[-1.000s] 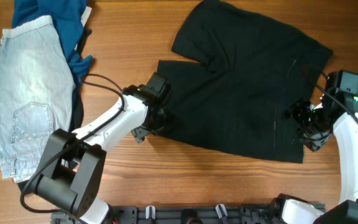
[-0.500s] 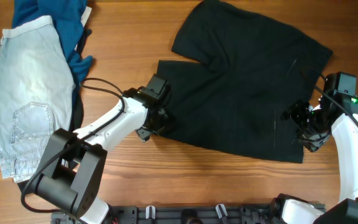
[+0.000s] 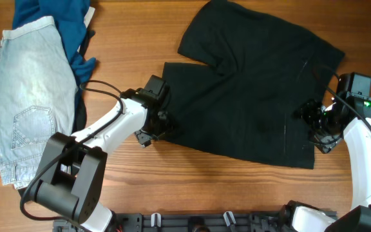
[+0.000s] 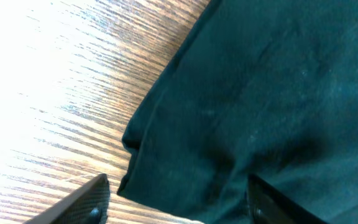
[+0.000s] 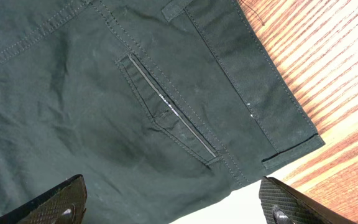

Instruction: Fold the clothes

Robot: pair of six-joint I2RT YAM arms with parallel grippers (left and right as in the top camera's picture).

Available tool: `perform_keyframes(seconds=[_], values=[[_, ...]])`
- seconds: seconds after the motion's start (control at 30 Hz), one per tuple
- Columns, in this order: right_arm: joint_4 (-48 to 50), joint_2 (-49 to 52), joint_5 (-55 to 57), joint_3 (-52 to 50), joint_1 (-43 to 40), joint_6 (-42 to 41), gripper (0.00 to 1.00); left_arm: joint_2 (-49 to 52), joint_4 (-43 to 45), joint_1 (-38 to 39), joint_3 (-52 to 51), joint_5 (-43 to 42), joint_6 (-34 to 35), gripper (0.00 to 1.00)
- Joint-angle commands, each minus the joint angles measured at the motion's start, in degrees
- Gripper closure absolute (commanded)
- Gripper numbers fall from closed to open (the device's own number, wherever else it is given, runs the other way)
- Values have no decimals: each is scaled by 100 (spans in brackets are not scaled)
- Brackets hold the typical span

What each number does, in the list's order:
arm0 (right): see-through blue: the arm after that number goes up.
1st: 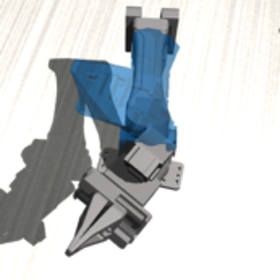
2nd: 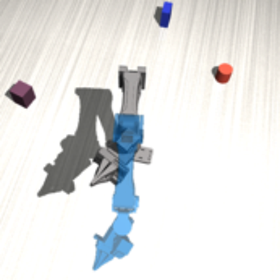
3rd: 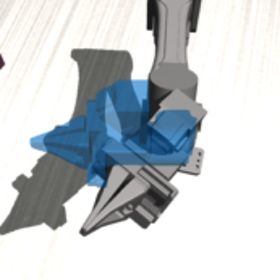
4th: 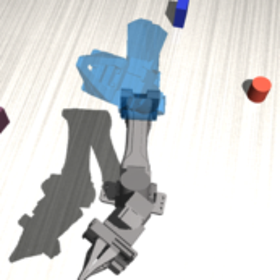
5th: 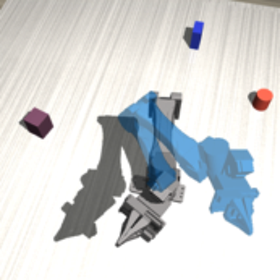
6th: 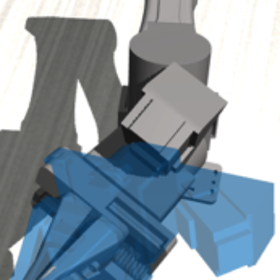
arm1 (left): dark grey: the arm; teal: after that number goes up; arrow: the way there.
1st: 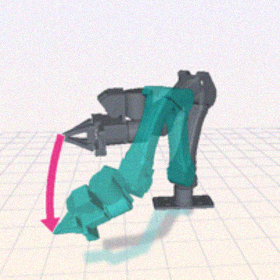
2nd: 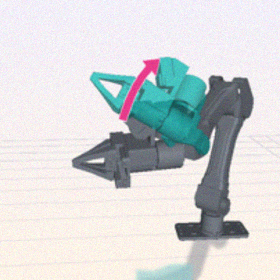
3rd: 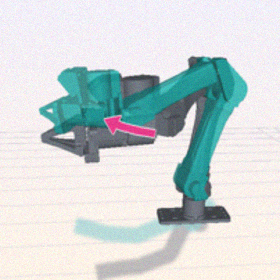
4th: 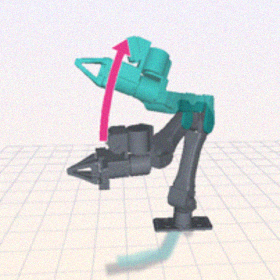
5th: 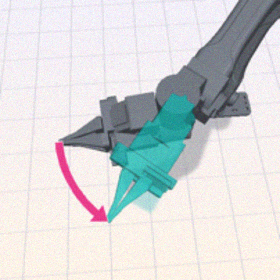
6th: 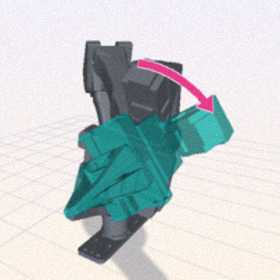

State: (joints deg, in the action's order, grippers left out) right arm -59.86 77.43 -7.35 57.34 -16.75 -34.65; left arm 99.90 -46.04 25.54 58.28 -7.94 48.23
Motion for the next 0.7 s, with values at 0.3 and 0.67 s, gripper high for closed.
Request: perform_keyframes(seconds=[0.3, 0.67], values=[[-157, 15, 101, -195, 9, 286, 9, 9, 527, 153, -516, 743, 363, 43], [-326, 24, 170, -337, 9, 317, 10, 17, 1182, 151, -664, 763, 295, 94]])
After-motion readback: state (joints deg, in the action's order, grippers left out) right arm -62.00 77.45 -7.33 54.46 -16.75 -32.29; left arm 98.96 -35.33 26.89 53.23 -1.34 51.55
